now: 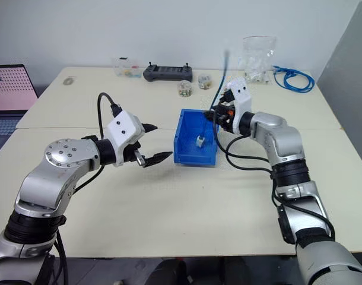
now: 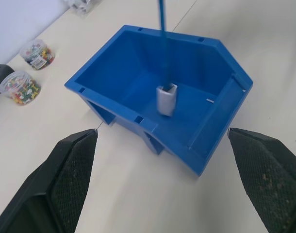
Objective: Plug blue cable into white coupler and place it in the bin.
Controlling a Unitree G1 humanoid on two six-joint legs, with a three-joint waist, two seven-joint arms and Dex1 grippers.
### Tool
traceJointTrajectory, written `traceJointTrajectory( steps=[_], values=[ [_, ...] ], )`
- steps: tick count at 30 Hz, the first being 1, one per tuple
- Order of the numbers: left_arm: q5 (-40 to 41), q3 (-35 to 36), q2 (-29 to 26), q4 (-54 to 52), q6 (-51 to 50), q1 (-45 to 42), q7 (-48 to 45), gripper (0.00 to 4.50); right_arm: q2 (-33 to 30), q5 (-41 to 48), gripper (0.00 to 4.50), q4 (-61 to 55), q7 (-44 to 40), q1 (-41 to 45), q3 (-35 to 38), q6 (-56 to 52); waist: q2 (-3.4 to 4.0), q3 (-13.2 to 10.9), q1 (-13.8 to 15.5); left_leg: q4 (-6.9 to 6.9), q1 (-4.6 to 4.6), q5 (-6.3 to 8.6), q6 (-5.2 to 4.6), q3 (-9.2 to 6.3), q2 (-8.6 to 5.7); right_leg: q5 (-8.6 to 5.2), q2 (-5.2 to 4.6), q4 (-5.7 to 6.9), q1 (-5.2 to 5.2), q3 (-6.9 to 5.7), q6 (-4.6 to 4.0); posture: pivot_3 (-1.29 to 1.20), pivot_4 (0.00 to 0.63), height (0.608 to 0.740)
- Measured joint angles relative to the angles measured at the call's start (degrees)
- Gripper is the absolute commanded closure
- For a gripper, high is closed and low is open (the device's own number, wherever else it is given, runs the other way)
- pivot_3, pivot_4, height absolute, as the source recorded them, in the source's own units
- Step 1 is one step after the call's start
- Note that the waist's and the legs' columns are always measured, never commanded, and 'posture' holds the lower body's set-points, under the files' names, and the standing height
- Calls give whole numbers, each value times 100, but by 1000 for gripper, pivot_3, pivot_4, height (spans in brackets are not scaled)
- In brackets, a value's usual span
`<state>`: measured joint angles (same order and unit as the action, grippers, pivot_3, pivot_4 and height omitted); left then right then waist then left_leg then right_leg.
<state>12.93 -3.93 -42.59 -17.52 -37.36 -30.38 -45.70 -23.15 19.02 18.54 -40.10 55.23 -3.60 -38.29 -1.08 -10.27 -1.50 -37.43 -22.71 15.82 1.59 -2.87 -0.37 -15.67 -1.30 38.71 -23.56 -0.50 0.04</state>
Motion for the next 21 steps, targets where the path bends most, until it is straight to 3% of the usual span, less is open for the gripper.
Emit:
traceJointTrajectory(
  steps=[6, 13, 21],
  values=[
    [-7, -12, -104, 175, 21, -52, -68, 0, -712, -89, 39, -241, -363, -295, 6, -111, 0, -1, -1, -53, -6, 1, -3, -6, 0, 2, 1, 32, 4, -8, 0, 0, 150, 740],
    [99, -4, -113, 252, -12, -72, -135, 0, -1490, -164, 39, -725, -755, -1026, 113, -44, -2, -2, -1, -55, -5, 0, -5, -7, 2, 6, 3, 32, 6, -8, 1, 0, 150, 740],
    [300, 686, -195, 392, 115, 573, -89, 0, -1672, 1004, 39, -2833, -1099, -2489, 1067, -585, -3, -4, -8, -54, -1, 1, -5, -19, 5, 6, 5, 32, 10, -8, 2, 0, 150, 740]
  ],
)
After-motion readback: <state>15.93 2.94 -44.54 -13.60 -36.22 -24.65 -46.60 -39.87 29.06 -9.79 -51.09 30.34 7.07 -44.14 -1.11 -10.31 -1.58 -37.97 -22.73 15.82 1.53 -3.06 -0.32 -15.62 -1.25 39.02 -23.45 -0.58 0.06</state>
